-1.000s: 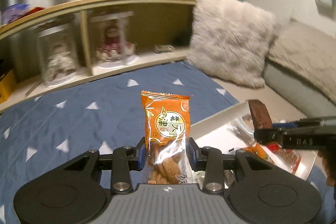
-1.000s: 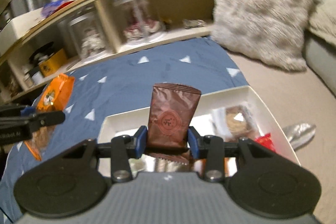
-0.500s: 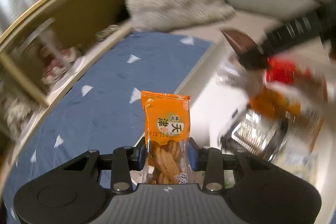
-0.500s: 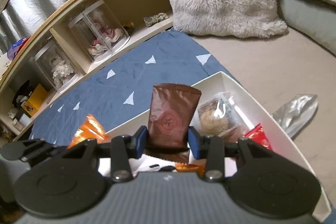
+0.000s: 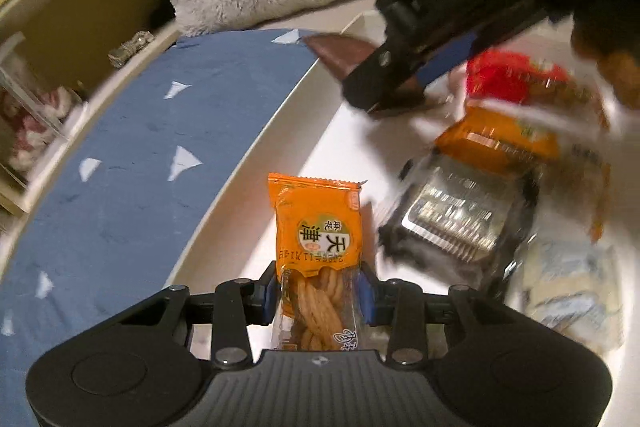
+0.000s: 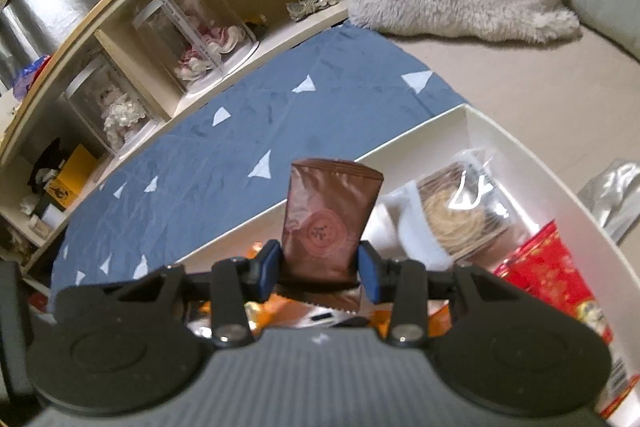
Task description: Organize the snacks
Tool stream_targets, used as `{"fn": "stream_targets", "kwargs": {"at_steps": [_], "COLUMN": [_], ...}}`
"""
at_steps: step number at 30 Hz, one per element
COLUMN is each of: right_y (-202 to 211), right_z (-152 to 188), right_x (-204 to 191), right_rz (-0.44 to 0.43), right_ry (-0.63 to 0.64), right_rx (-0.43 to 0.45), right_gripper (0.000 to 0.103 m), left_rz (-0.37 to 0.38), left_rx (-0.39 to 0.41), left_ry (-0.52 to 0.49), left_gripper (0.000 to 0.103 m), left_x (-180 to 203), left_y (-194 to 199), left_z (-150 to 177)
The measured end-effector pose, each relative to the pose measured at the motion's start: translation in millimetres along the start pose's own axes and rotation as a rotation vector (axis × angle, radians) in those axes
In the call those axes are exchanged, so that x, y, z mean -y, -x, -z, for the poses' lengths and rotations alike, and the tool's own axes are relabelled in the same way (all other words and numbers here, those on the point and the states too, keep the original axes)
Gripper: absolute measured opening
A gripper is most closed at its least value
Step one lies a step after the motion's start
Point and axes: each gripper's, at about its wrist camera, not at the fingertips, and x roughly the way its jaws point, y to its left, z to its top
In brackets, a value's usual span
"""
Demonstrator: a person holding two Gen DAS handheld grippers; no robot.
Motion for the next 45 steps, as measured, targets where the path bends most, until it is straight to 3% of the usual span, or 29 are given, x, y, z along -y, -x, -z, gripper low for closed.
{"fn": "stream_targets", "kwargs": {"at_steps": [3, 4, 6, 11, 20, 22, 26, 31, 34, 45], "right_y": [-5, -6, -8, -3, 3, 8, 18, 34, 41, 62], "right_z": [0, 1, 0, 0, 3, 3, 2, 3, 5, 19], "right_x": [1, 2, 4, 3, -2, -6, -10, -14, -14, -24], "right_rz": [0.002, 0.008, 0.03, 0.027, 0.034, 0.035, 0.047, 0.087, 0.094, 0.136], "right_ry": [-0.027, -0.038, -0.055, -0.051, 0.0, 0.029, 0.069, 0.143, 0.167, 0.237], "right_rx": [-0.003, -0.005, -0.016, -0.009, -0.032, -0.023, -0.007, 0.02, 0.032, 0.024], "right_gripper": [0.053, 0.067, 0.074, 0.074, 0.074, 0.075, 0.079, 0.094, 0.102, 0.102], "left_rz": [0.015, 0.013, 0.009, 0.003, 0.037, 0.037, 0.036, 0.023, 0.022, -0.039], "left_rx": [0.005, 0.008, 0.008, 0.013, 0.033, 0.044, 0.045, 0.055, 0.049, 0.058], "left_ry": [0.047, 0.06, 0.089, 0.159, 0.257, 0.269, 0.311, 0.352, 0.383, 0.531], "left_gripper": [0.043, 0.044, 0.048, 0.057, 0.061, 0.07, 0.077, 0.103, 0.103, 0.103], "left_x": [-2, -4, -11, -23, -27, -25, -23, -18, -15, -2], "left_y": [-2, -1, -1, 8, 22, 27, 35, 49, 57, 98], "left_z": [0, 0, 1, 1, -3, -2, 0, 3, 6, 19]}}
